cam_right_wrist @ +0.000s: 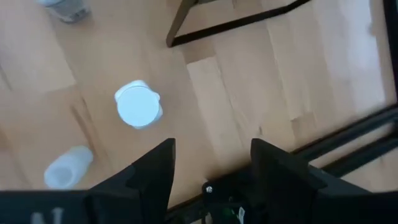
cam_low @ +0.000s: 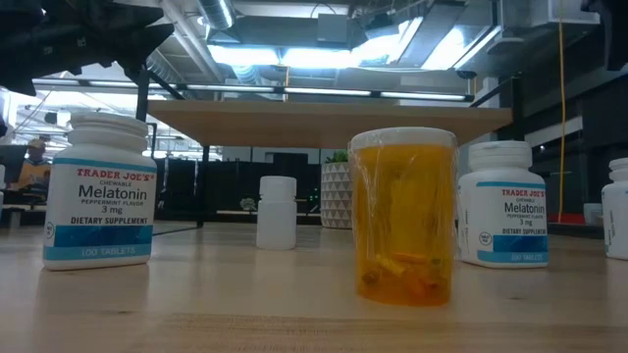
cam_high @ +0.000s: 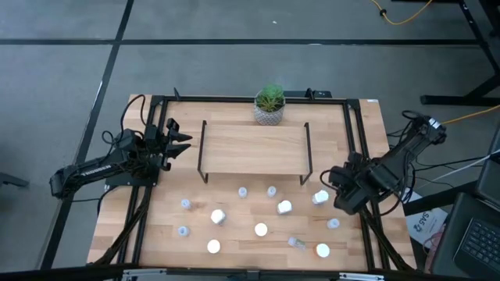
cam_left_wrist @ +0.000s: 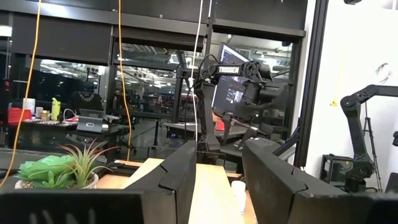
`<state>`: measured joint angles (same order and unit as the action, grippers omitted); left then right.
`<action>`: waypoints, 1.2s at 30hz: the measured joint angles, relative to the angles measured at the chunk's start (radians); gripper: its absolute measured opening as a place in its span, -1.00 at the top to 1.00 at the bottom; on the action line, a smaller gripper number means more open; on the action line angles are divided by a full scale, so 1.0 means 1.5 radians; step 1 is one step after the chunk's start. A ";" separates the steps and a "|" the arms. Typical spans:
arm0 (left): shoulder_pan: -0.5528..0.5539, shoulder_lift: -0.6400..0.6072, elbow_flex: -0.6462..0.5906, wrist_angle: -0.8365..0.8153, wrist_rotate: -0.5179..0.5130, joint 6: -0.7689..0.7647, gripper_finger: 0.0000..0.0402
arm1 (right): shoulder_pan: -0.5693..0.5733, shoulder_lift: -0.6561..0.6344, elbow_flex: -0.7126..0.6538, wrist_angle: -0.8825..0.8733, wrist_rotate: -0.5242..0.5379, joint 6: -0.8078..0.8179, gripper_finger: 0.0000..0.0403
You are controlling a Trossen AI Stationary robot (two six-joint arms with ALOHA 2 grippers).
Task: Pick and place medicine bottles onto shelf by color
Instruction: Put the top left white medicine bottle on the shelf
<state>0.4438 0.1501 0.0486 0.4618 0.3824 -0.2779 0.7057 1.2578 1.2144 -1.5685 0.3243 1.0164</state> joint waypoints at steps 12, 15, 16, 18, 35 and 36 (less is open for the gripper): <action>0.000 0.000 0.000 0.000 -0.005 0.001 0.38 | -0.007 -0.110 -0.019 0.032 0.048 0.001 -0.05; 0.000 0.000 0.000 0.000 -0.005 0.000 0.38 | -0.007 -0.099 -0.060 0.091 0.024 -0.033 -0.05; 0.000 0.000 0.000 0.000 -0.005 0.000 0.38 | -0.007 -0.093 -0.072 0.099 0.015 -0.045 -0.05; 0.000 0.000 0.000 -0.001 -0.005 0.000 0.38 | -0.007 -0.084 -0.088 0.110 0.002 -0.057 -0.05; 0.000 0.000 0.000 -0.003 -0.017 0.000 0.38 | -0.019 -0.021 -0.095 0.216 -0.060 -0.092 -0.05; 0.000 0.000 0.000 -0.003 -0.017 0.000 0.38 | -0.021 -0.017 -0.095 0.221 -0.063 -0.094 -0.05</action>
<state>0.4435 0.1501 0.0486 0.4580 0.3573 -0.2775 0.6737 1.2331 1.0725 -1.2374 0.2299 0.8751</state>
